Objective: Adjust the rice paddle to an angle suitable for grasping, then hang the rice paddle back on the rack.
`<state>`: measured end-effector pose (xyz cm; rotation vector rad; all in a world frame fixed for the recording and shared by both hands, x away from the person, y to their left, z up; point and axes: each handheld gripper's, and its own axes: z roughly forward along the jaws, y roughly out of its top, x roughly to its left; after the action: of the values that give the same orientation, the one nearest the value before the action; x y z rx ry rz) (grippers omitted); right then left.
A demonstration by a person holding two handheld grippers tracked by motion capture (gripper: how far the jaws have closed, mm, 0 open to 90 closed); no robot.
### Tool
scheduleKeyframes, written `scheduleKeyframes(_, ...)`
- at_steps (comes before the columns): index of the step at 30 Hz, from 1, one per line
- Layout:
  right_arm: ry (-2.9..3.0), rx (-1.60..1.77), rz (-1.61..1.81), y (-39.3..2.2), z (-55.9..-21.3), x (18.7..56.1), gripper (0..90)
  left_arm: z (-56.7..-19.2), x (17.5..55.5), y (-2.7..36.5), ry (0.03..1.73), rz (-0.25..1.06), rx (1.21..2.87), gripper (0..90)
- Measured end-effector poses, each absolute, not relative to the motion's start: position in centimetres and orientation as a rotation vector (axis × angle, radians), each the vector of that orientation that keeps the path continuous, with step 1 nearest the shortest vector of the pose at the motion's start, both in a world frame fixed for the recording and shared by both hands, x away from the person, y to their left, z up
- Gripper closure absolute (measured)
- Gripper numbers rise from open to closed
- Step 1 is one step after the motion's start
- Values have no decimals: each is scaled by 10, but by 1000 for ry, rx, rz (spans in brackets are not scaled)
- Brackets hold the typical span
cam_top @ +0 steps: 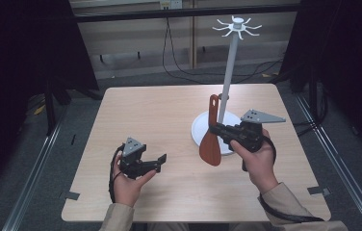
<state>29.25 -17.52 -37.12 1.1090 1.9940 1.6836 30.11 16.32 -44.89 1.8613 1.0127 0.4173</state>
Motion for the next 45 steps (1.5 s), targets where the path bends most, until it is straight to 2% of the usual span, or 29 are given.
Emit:
scheduleKeyframes(7, 1992, 1076, 1698, -180, -360, 296, 828, -451, 300, 170, 1038, 436, 1854, 83)
scheduleKeyframes(21, 1966, 1034, 1702, -190, -333, 307, 827, -453, 298, 175, 1061, 434, 1852, 45)
scheduleKeyframes(45, 1947, 962, 1701, -185, -286, 328, 827, -455, 296, 177, 1069, 429, 1856, 43)
